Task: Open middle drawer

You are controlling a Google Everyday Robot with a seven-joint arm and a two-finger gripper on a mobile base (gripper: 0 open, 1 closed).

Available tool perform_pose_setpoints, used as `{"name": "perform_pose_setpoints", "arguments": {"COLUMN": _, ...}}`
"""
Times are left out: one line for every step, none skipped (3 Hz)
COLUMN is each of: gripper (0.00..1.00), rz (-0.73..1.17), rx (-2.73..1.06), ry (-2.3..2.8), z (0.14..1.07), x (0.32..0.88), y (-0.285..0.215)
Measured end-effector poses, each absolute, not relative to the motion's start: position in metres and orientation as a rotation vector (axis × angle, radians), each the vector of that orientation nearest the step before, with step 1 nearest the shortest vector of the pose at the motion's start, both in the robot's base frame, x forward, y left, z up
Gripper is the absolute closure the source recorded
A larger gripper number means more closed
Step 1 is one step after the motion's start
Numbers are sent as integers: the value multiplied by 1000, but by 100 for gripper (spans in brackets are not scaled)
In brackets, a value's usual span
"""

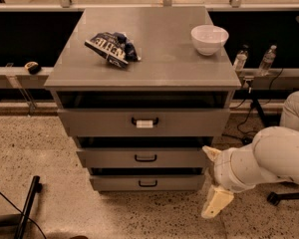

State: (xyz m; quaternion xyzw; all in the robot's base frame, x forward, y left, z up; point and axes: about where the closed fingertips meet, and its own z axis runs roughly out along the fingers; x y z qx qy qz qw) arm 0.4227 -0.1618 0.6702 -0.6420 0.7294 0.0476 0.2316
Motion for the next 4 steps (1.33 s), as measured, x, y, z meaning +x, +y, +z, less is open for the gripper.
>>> {"name": "perform_pose_setpoints", "arguments": {"gripper": 0, "rz": 241, "rx": -1759, "ry": 1920, "z": 643, "x": 457, "y": -158}}
{"name": "perform_pose_setpoints", "arguments": {"gripper": 0, "rz": 299, "rx": -1684, "ry": 1821, "z": 610, "x": 495, "y": -160}}
{"name": "perform_pose_setpoints", "arguments": {"gripper": 0, "rz": 353, "rx": -1653, "ry": 1797, "z": 568, "x": 522, "y": -156}}
{"name": "perform_pose_setpoints", "arguments": {"gripper": 0, "rz": 395, "rx": -1643, "ry": 1794, "z": 530, "x": 539, "y": -132}}
